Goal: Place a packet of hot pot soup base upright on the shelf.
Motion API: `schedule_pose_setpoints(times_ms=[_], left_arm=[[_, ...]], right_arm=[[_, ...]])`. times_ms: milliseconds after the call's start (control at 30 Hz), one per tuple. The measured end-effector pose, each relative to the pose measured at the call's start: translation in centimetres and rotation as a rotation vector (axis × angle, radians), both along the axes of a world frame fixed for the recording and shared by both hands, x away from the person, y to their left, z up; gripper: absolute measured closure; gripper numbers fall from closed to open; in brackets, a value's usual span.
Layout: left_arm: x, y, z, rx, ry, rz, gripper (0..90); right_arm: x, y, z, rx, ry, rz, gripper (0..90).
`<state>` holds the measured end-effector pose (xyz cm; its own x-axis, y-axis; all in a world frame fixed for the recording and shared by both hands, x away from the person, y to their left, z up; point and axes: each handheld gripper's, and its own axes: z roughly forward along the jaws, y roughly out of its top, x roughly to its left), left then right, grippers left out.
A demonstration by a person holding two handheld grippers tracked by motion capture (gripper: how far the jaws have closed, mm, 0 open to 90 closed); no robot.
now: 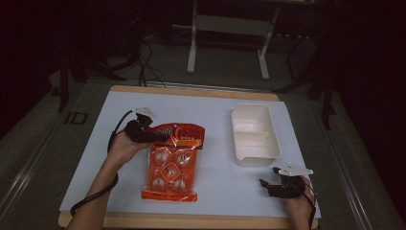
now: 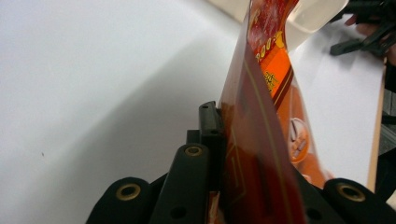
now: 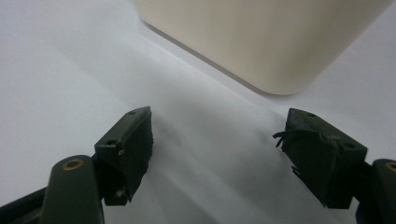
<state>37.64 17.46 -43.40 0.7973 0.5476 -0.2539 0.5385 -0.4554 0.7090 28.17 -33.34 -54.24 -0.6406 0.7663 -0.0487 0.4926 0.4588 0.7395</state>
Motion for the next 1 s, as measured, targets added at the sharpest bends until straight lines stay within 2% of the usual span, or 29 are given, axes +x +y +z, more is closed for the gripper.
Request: schedule_pose_setpoints(times_ms=[133,167,200,267,367,400,467,733,1000], left_arm=[[-0.3,0.2,1.7,-0.02,-0.025,0.008,90.0],[-0.3,0.2,1.7,-0.02,-0.025,0.008,90.0],[-0.6,0.2,2.7,-0.034,-0.042,0.016,90.0],[-0.9,0.1,3.6,-0.039,-0.06,0.021,90.0],[-1.2,0.0,4.4,-0.046,-0.074,0.022,90.0],[-1.5,-0.2,5.2,-0.056,-0.084,0.024,90.0],[-1.7,-0.6,5.8,-0.055,-0.097,0.023,90.0],[-1.9,-2.3,7.6,-0.081,-0.11,0.017,90.0],[-1.2,-4.1,8.8,-0.073,-0.13,0.022,90.0]], right_arm=[[0.0,0.0,0.0,0.001,0.0,0.0,24.2],[0.0,0.0,0.0,0.001,0.0,0.0,24.2],[0.0,0.0,0.0,0.001,0.0,0.0,24.2],[0.0,0.0,0.0,0.0,0.0,0.0,24.2],[0.0,0.0,0.0,0.001,0.0,0.0,24.2],[0.0,0.0,0.0,0.0,0.0,0.0,24.2],[0.0,0.0,0.0,0.0,-0.001,0.001,24.2],[0.0,0.0,0.0,0.001,-0.001,0.002,24.2],[0.0,0.0,0.0,0.004,0.001,0.002,24.2]])
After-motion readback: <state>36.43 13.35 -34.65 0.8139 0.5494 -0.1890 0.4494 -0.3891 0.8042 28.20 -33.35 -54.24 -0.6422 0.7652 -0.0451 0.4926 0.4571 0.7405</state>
